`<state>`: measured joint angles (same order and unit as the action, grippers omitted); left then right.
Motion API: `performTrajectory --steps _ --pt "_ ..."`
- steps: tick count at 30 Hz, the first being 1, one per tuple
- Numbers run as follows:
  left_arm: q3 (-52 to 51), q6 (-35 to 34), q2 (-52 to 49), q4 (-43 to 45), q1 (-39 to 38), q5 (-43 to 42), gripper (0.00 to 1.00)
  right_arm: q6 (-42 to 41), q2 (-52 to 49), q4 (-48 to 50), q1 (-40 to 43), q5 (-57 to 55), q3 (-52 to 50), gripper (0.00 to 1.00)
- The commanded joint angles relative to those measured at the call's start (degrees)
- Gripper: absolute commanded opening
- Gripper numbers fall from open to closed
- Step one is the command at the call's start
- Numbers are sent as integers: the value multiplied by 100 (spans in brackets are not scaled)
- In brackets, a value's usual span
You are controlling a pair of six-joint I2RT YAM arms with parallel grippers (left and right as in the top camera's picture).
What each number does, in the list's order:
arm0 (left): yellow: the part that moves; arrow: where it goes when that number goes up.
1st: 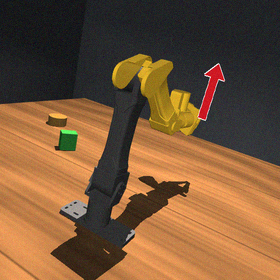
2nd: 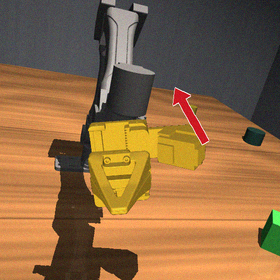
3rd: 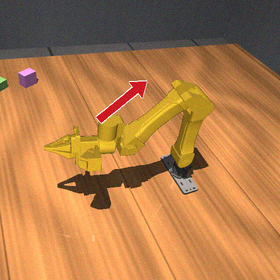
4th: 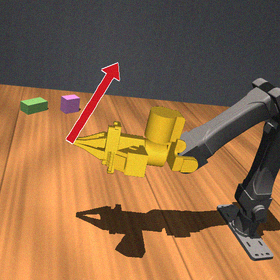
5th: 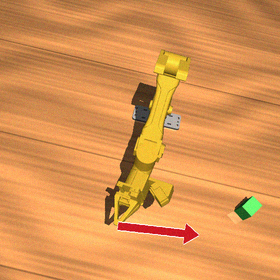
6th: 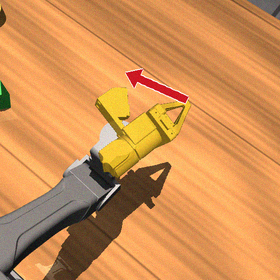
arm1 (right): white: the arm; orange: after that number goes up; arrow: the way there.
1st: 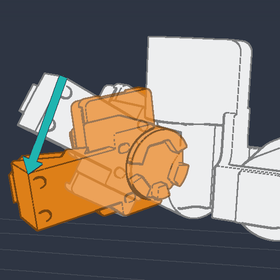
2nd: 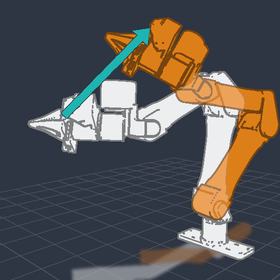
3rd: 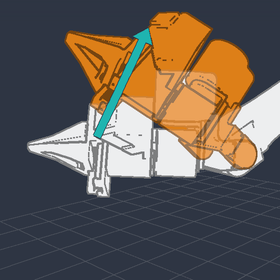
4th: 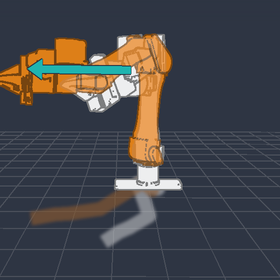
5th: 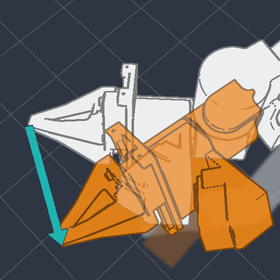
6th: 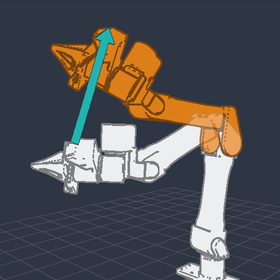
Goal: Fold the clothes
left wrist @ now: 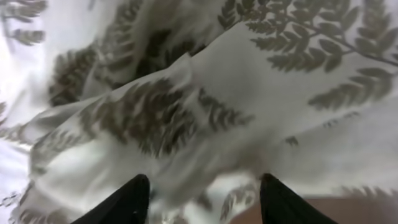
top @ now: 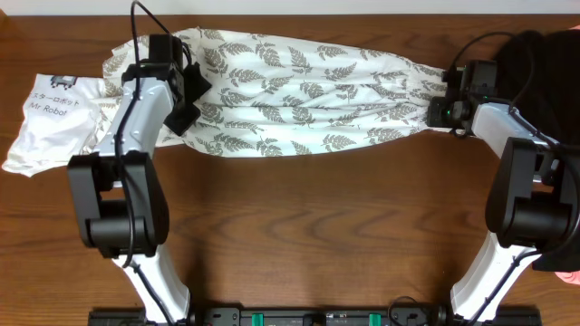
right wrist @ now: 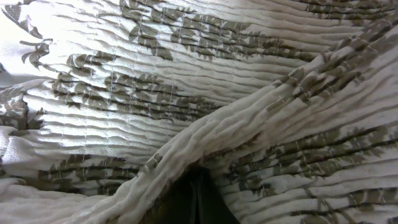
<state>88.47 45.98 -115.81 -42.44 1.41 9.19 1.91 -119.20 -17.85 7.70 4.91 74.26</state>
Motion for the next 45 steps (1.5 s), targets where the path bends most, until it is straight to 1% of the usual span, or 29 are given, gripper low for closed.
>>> performTrajectory --steps 1,4,7,9,11,16,22,25,30,35,38,39,41,43,45 --pt "-2 74 -144 144 24 52 57 -79 -682 -225 129 -444 -398 1" --pt "0 74 -140 431 22 151 57 -79 -682 -229 129 -446 -398 1" --pt "0 76 -140 673 9 507 57 -79 -682 -229 136 -446 -398 1" --pt "0 184 -140 726 7 573 39 -79 -682 -229 140 -446 -398 1" --pt "0 337 -142 719 7 573 35 -79 -682 -229 140 -446 -398 1" --pt "0 356 -142 935 7 568 34 -81 -682 -229 140 -446 -398 1" --pt "0 350 -142 1576 7 466 34 -79 -682 -251 140 -446 -398 1" --pt "0 350 -142 1851 9 286 34 -79 -682 -245 140 -446 -398 1" --pt "0 348 -173 2236 17 -275 34 -76 -682 -232 140 -448 -398 1" --pt "0 348 -358 2629 17 -323 33 -76 -682 -225 140 -448 -398 1" --pt "0 348 -494 2754 17 -328 35 -76 -682 -227 140 -446 -398 1" --pt "0 348 -509 2804 17 -317 40 -76 -682 -229 140 -448 -398 1" --pt "39 247 -457 2887 15 -313 44 -76 -682 -232 140 -448 -398 2" --pt "144 -205 -334 2887 11 -319 50 -76 -682 -232 140 -450 -398 1" --pt "240 -931 -155 2879 11 -319 60 -79 -682 -227 140 -448 -398 2"
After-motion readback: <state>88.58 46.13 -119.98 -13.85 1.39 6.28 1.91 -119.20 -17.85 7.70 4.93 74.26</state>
